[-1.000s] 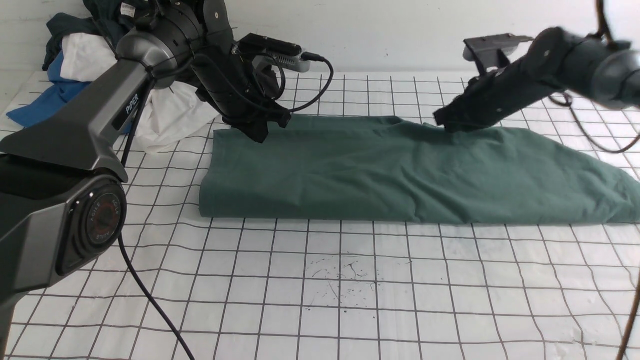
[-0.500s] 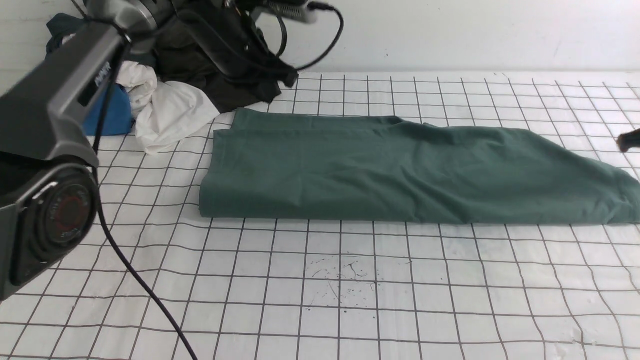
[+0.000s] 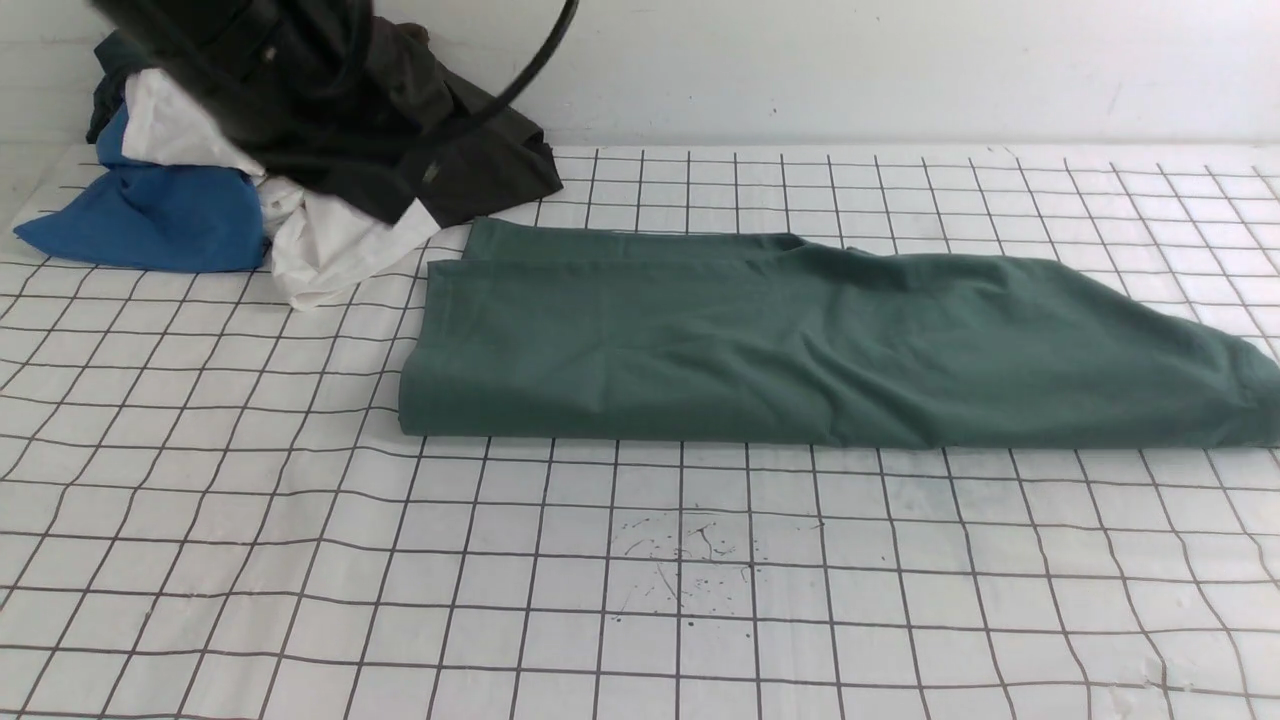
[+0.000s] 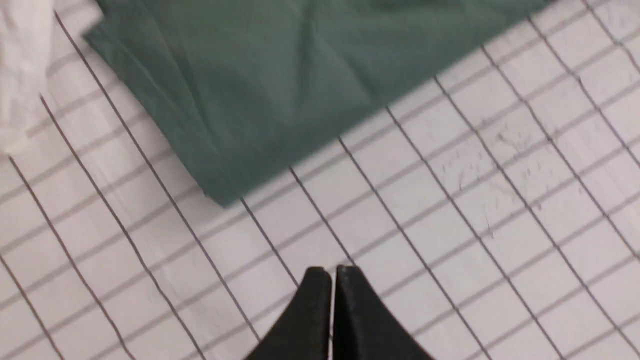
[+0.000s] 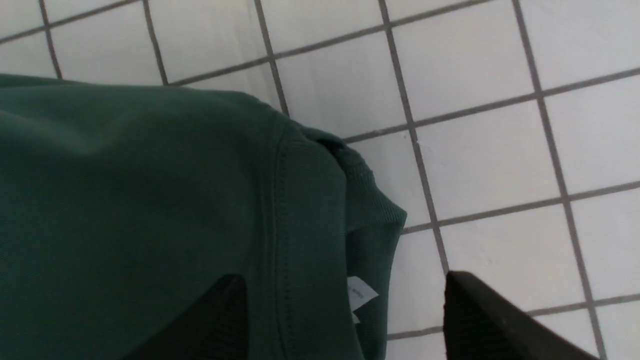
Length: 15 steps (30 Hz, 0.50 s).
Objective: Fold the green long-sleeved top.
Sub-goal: Use the right arm to clamp the right edge of the fabric
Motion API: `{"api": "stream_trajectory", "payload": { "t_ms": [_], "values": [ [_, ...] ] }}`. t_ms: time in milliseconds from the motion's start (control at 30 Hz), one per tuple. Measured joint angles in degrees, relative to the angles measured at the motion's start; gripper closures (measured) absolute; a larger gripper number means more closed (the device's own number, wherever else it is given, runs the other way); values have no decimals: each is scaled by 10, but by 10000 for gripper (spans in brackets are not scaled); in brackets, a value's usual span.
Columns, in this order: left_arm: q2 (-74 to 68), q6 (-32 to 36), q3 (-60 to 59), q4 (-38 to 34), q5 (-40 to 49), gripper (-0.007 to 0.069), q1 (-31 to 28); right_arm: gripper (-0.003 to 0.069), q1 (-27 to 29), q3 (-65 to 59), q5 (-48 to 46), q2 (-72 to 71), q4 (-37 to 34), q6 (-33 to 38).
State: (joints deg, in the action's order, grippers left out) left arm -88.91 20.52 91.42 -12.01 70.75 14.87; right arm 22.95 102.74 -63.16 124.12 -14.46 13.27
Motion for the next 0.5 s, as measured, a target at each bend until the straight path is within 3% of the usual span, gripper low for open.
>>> {"api": "stream_trajectory", "payload": {
  "t_ms": [133, 267, 333, 433, 467, 500],
  "values": [
    [74, 3, -113, 13, -17, 631, 0, 55, -19, -14, 31, 27, 19, -3],
    [146, 5, -197, 44, -26, 631, 0, 99, -28, -14, 56, 50, 33, -28],
    [185, 5, -232, 59, -40, 631, -1, 175, -31, -14, 61, 53, 38, -30],
    [252, 1, -284, 79, -64, 631, -1, 387, -34, -14, 62, 52, 39, -26],
    [256, -1, -287, 82, -65, 631, -1, 403, -35, -14, 62, 52, 39, -26],
    [283, -5, -309, 88, -67, 631, -1, 524, -35, -14, 61, 48, 41, -24]
  ]
}}
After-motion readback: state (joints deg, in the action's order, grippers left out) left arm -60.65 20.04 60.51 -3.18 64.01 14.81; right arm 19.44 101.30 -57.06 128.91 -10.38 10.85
